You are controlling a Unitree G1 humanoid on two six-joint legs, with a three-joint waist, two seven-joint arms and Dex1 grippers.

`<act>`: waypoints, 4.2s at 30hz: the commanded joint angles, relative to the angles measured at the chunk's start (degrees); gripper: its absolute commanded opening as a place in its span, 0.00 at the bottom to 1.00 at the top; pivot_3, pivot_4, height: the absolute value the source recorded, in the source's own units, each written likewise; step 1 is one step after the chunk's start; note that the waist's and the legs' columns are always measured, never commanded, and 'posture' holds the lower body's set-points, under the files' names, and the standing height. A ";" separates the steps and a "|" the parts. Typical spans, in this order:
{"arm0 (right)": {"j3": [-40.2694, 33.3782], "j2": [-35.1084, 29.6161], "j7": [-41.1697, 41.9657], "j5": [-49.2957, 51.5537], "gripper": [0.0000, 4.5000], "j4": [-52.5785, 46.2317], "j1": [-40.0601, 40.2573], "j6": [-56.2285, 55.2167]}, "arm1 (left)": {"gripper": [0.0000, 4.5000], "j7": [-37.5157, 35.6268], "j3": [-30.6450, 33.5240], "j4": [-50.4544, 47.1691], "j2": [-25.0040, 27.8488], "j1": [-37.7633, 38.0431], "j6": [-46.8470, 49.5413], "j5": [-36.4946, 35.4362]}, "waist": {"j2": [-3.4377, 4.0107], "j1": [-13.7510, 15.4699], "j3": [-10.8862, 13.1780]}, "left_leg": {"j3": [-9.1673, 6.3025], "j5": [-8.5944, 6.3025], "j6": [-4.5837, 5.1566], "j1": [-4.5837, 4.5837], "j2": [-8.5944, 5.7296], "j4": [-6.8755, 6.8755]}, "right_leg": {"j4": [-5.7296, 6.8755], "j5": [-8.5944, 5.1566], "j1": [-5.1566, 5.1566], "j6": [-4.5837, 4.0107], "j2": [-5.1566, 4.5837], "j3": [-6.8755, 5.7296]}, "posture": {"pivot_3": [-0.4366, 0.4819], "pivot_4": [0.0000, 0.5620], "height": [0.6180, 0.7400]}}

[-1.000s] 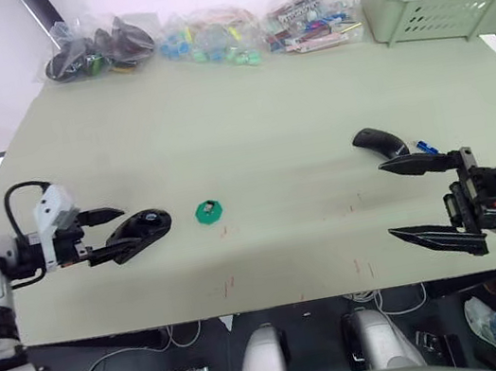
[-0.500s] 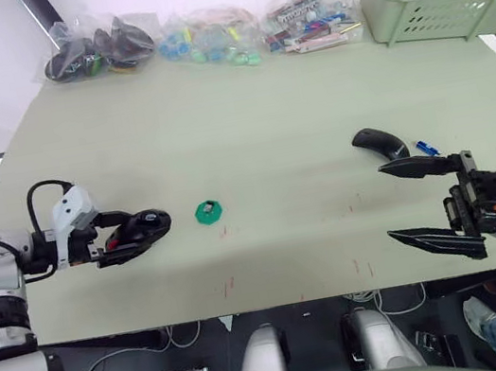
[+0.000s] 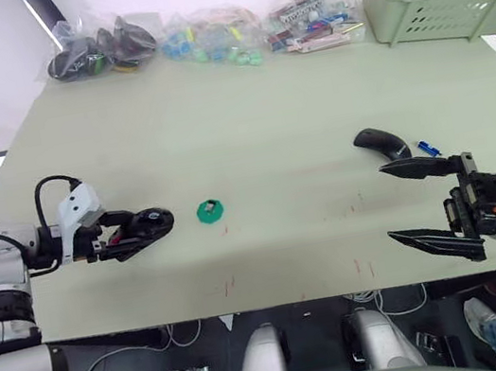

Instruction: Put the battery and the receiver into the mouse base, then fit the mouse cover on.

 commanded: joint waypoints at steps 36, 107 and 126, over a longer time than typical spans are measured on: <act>-16.02 -5.76 7.15 -2.52 1.00 5.95 10.18 -2.25 | 0.65 27.88 -22.85 -79.14 -8.60 -5.67 59.52 -14.92 | -0.03 -0.25 0.06 | 0.00 0.00 0.00 0.08 0.03 0.05 | 0.00 -0.01 0.04 0.03 0.42 0.60 | 0.48 0.27 1.00; 2.90 0.77 -30.73 -27.35 0.63 40.24 -19.68 13.32 | 0.65 33.17 -42.78 -66.11 -24.12 -11.19 65.59 -0.77 | 0.18 -0.03 -0.05 | -0.16 0.02 0.04 -0.02 -0.48 0.17 | 0.01 0.00 0.14 0.06 0.42 1.14 | 0.48 0.27 1.00; 3.86 3.62 -29.38 -33.28 0.36 48.52 -21.53 7.50 | 0.65 32.78 -42.64 -66.46 -23.42 -10.49 65.30 -0.52 | 0.20 -0.18 -0.07 | -0.15 0.02 0.04 0.01 -0.50 0.17 | 0.02 0.01 0.17 0.06 0.42 1.18 | 0.48 0.27 1.00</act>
